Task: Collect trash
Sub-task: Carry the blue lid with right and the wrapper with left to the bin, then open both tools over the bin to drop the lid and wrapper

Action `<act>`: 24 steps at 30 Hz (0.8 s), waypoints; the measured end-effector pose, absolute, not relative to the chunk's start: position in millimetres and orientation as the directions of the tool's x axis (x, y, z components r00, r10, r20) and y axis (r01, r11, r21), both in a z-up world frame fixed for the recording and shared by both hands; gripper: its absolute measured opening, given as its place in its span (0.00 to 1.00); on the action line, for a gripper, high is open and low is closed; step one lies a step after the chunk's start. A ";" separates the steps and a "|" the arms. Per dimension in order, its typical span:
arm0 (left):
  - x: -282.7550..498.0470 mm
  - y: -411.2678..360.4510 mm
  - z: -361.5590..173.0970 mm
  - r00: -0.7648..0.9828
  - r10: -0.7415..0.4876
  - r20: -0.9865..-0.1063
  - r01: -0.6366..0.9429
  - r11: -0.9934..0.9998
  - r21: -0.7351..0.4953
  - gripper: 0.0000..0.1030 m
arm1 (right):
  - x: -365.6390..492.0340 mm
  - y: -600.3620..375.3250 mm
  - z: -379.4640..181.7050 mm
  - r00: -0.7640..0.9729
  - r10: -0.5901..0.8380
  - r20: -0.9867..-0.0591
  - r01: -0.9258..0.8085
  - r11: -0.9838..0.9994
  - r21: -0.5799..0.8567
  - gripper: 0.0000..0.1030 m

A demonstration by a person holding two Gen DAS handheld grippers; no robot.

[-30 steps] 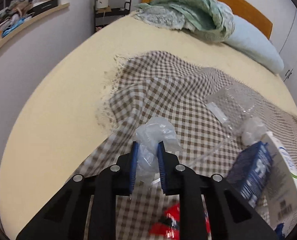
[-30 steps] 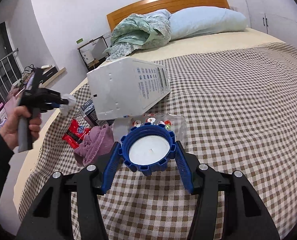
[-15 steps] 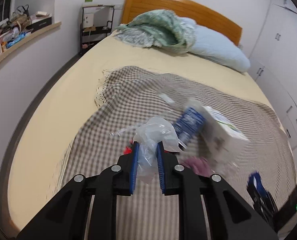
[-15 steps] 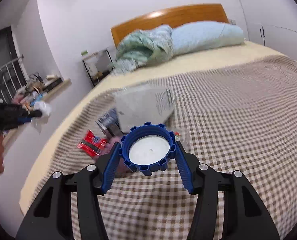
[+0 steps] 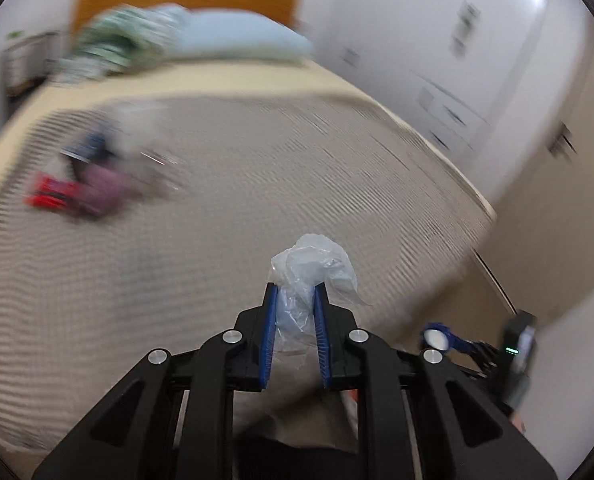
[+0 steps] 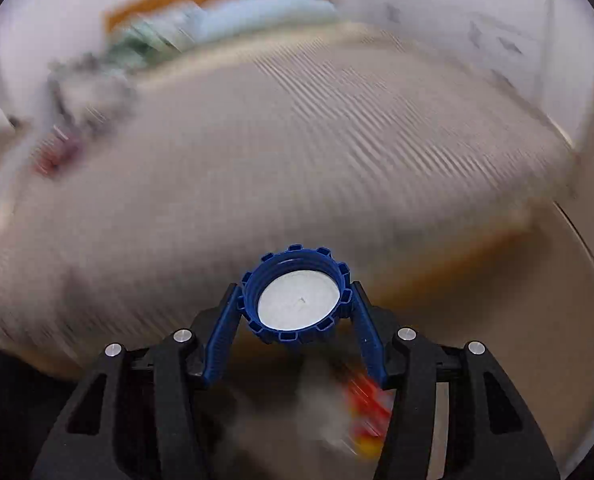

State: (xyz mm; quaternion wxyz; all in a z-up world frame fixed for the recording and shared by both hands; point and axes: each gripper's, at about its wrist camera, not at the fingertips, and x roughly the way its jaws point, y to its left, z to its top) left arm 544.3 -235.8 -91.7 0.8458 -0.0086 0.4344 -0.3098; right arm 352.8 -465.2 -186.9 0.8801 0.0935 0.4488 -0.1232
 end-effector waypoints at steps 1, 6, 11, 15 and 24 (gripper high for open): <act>530.0 -255.7 -104.5 0.387 -0.550 -0.740 0.537 0.787 -0.304 0.15 | 332.6 -479.6 -212.7 0.497 -0.142 -0.856 0.316 0.948 0.026 0.52; 481.4 -336.0 -168.1 0.181 -0.574 -0.799 0.569 0.723 -0.391 0.15 | 264.2 -522.1 -341.3 0.205 -0.043 -0.978 0.424 0.905 0.049 0.52; 462.5 -390.8 -232.9 0.020 -0.512 -0.859 0.541 0.728 -0.421 0.15 | 245.2 -539.3 -425.6 0.076 0.042 -0.996 0.506 0.859 0.075 0.62; 454.3 -431.2 -277.7 -0.060 -0.422 -0.905 0.519 0.761 -0.389 0.15 | 234.9 -551.1 -450.2 0.020 0.045 -0.999 0.551 0.833 0.048 0.65; 433.0 -518.9 -390.1 -0.307 -0.216 -0.927 0.520 0.778 -0.353 0.18 | 158.8 -608.5 -392.7 0.185 -0.036 -0.982 0.718 0.687 0.110 0.70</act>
